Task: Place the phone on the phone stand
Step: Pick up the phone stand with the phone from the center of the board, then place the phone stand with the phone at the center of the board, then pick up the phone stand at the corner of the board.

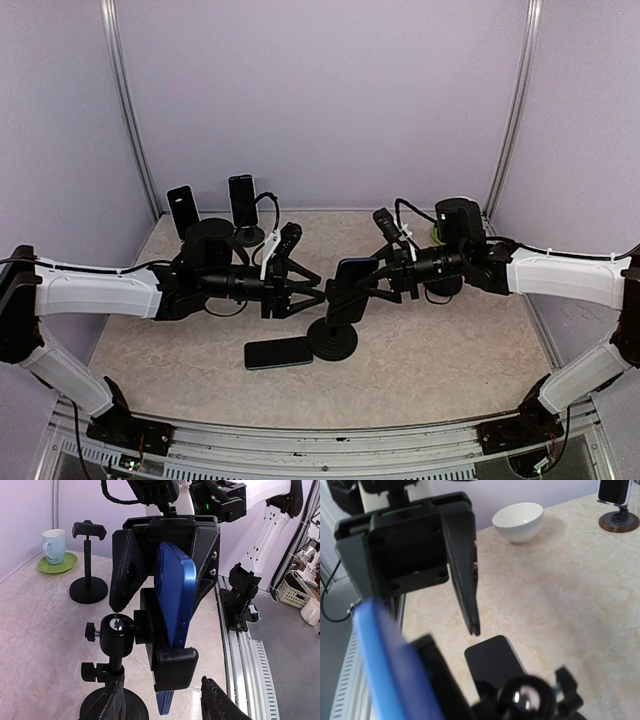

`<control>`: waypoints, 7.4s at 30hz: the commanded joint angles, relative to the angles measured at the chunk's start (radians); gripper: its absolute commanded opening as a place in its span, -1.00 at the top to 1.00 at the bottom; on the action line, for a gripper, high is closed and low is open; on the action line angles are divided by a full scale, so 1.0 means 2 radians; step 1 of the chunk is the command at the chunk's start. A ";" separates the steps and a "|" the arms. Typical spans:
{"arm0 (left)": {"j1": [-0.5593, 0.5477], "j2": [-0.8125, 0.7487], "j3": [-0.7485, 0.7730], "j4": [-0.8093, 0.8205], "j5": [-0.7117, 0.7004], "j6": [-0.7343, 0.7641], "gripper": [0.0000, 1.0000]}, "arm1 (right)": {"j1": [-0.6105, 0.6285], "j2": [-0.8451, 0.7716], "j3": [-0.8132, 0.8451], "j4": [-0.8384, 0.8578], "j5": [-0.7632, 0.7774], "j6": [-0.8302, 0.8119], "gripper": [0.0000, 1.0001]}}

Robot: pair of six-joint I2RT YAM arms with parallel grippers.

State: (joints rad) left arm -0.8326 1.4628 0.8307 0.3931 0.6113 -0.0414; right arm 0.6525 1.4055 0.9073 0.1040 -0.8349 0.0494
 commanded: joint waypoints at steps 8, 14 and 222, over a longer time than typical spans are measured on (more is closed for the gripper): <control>-0.003 -0.015 0.010 -0.019 -0.010 0.006 -0.05 | 0.004 0.008 0.005 -0.008 -0.021 -0.020 -0.30; -0.017 -0.012 0.025 -0.042 -0.021 0.010 -0.21 | 0.005 0.002 0.001 -0.019 -0.014 -0.025 -0.32; -0.005 -0.262 -0.149 -0.081 -0.327 -0.151 -0.98 | -0.158 -0.100 0.035 -0.049 0.444 0.100 -1.00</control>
State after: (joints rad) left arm -0.8326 0.9115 0.5369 0.1490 -0.0620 -0.3534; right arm 0.3466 1.2564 1.0302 -0.0170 -0.0586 0.2001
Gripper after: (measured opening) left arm 0.988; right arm 0.998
